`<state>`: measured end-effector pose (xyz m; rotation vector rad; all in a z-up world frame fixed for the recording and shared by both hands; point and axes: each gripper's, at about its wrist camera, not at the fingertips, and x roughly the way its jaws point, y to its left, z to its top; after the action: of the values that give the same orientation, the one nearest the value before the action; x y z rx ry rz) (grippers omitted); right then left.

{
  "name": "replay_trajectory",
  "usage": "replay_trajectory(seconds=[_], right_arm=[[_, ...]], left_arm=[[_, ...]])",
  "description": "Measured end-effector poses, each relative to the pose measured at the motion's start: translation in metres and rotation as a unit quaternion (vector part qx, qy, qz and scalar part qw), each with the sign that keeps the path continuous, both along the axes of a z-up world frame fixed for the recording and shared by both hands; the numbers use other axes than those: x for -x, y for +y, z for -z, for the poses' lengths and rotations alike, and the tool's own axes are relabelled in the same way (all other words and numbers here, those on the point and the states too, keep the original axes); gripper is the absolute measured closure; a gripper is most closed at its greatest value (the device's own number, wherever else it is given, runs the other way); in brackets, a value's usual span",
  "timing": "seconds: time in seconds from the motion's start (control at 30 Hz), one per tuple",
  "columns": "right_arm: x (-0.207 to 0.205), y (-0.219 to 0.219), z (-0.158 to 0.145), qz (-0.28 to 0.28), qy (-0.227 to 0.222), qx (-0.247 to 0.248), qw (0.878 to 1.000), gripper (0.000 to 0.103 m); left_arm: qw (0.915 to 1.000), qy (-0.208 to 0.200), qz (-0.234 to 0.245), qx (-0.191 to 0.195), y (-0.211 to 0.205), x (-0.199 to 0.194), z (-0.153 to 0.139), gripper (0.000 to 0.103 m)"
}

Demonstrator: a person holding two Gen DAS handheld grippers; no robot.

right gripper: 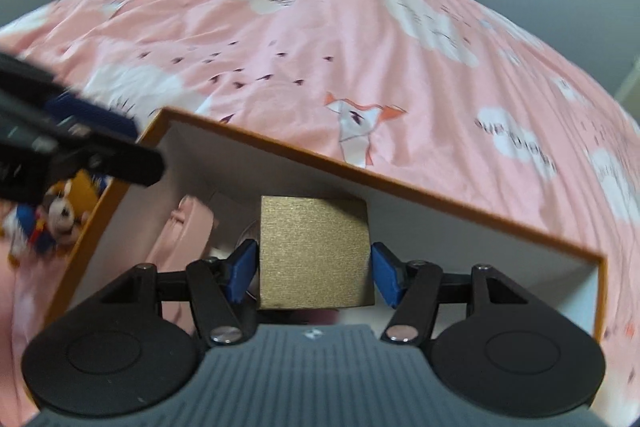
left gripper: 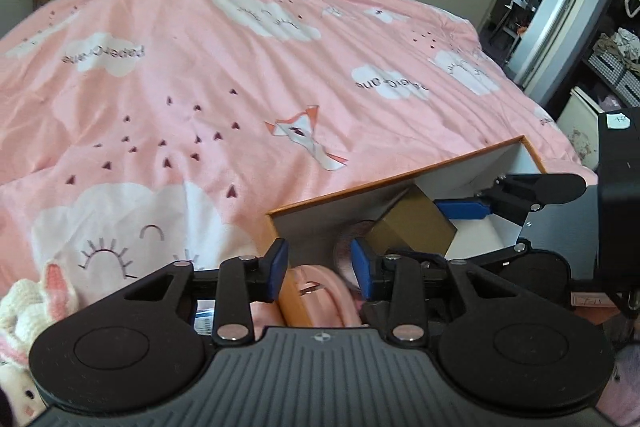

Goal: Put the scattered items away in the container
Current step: 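Lower the mirror into the shoebox and open the left gripper while right lowers the tan box, then lower the tan box into the shoebox and open the right gripper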

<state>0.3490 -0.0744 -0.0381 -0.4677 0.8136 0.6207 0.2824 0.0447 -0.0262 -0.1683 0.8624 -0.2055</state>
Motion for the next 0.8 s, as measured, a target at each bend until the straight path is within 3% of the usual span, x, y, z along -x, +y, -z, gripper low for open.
replay_trajectory(seconds=[0.2, 0.47, 0.6, 0.67, 0.8], right_arm=[[0.001, 0.009, 0.008, 0.072, 0.006, -0.022, 0.997, 0.039], [0.002, 0.023, 0.014, 0.099, 0.005, -0.001, 0.995, 0.04], [0.0, 0.019, 0.015, 0.115, 0.033, -0.016, 0.993, 0.037], [0.0, 0.017, 0.013, 0.118, 0.034, -0.021, 0.992, 0.03], [0.0, 0.009, 0.006, 0.126, 0.058, -0.04, 0.99, 0.03]], left_arm=[[0.9995, 0.002, -0.028, 0.014, 0.019, 0.009, 0.004, 0.062], [0.9976, 0.016, -0.063, 0.024, 0.04, 0.021, 0.014, 0.062], [0.9967, 0.021, -0.072, 0.031, 0.047, 0.026, 0.018, 0.062], [0.9962, 0.026, -0.076, 0.034, 0.05, 0.028, 0.021, 0.062], [0.9953, 0.033, -0.082, 0.039, 0.054, 0.033, 0.026, 0.062]])
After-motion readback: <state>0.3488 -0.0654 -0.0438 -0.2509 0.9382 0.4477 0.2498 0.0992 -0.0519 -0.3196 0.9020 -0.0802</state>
